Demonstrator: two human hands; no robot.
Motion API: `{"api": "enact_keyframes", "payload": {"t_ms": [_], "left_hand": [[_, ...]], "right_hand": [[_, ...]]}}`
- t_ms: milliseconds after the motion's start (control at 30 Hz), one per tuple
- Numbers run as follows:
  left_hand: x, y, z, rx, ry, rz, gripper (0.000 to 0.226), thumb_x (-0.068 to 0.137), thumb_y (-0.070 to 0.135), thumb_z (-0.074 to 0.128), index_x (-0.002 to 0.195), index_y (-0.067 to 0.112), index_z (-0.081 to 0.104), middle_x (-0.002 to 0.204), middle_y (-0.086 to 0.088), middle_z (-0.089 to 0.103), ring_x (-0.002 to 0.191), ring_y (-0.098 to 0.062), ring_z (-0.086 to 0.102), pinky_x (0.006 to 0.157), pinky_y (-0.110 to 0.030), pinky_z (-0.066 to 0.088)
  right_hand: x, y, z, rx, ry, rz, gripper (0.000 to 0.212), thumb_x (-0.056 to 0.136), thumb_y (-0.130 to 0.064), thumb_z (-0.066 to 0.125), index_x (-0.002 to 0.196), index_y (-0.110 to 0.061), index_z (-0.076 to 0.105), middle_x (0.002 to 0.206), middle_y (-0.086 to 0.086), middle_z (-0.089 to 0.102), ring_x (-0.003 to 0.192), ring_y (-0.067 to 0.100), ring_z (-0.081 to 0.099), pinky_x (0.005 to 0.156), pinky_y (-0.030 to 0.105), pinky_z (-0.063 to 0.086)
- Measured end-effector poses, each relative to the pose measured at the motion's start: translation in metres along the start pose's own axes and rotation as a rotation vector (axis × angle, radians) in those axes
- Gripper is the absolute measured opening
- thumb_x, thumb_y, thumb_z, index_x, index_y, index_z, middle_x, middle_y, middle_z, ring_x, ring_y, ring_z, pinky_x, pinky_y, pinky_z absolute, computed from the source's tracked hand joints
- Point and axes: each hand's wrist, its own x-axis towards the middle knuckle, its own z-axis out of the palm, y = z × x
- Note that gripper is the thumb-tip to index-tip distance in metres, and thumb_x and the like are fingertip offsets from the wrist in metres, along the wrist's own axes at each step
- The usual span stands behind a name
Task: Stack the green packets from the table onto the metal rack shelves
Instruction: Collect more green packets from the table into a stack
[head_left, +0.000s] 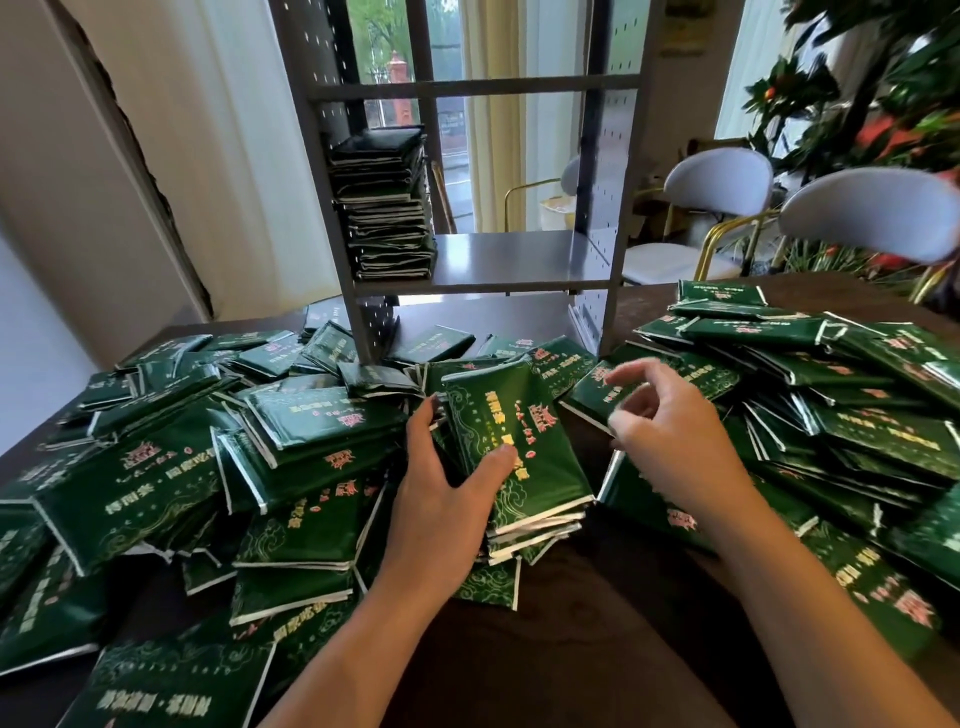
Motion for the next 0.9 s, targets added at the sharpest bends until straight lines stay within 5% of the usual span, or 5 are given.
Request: {"api": "enact_keyframes", "payload": {"t_ms": [100, 200, 467, 667, 900], "left_hand": [[-0.001, -0.001, 0.000, -0.017, 0.001, 0.007, 0.074, 0.090, 0.042, 0.067, 0.150, 0.045, 0.023, 0.105, 0.035, 0.059, 0.087, 0.028, 0.054, 0.085, -0.016, 0.040], [0.000, -0.004, 0.000, -0.034, 0.000, 0.016, 0.073, 0.088, 0.047, 0.066, 0.148, 0.047, 0.025, 0.109, 0.033, 0.063, 0.097, 0.018, 0.058, 0.093, -0.025, 0.044], [0.001, -0.004, 0.000, -0.036, -0.013, 0.032, 0.066, 0.087, 0.052, 0.066, 0.143, 0.050, 0.030, 0.110, 0.034, 0.065, 0.100, 0.011, 0.062, 0.098, -0.033, 0.046], [0.000, -0.004, 0.001, -0.025, -0.016, 0.029, 0.072, 0.082, 0.060, 0.064, 0.144, 0.050, 0.029, 0.109, 0.036, 0.065, 0.105, 0.003, 0.064, 0.102, -0.041, 0.048], [-0.001, -0.002, 0.001, -0.006, -0.019, 0.029, 0.072, 0.089, 0.052, 0.064, 0.149, 0.047, 0.025, 0.118, 0.029, 0.061, 0.111, 0.005, 0.058, 0.104, -0.037, 0.042]], "right_hand": [[-0.001, 0.005, -0.003, -0.534, -0.176, -0.023, 0.044, 0.082, -0.004, 0.056, 0.117, -0.029, 0.062, 0.109, 0.000, 0.065, 0.101, 0.026, 0.060, 0.085, 0.037, 0.052], [-0.003, 0.002, -0.004, -0.726, -0.347, -0.040, 0.049, 0.082, -0.007, 0.051, 0.123, -0.032, 0.060, 0.122, -0.001, 0.057, 0.122, 0.024, 0.049, 0.099, 0.039, 0.046], [0.002, -0.001, -0.016, -0.504, -0.545, 0.001, 0.056, 0.078, 0.006, 0.053, 0.123, -0.025, 0.064, 0.116, -0.004, 0.059, 0.109, 0.016, 0.057, 0.094, 0.028, 0.051], [0.009, 0.015, -0.017, -0.408, -0.541, 0.078, 0.061, 0.078, 0.005, 0.063, 0.129, -0.028, 0.061, 0.104, -0.003, 0.066, 0.094, 0.012, 0.065, 0.075, 0.021, 0.053], [0.010, 0.015, -0.011, -0.411, -0.516, 0.101, 0.028, 0.082, -0.014, 0.078, 0.107, -0.025, 0.072, 0.081, -0.009, 0.067, 0.076, 0.007, 0.064, 0.066, 0.021, 0.048]]}}
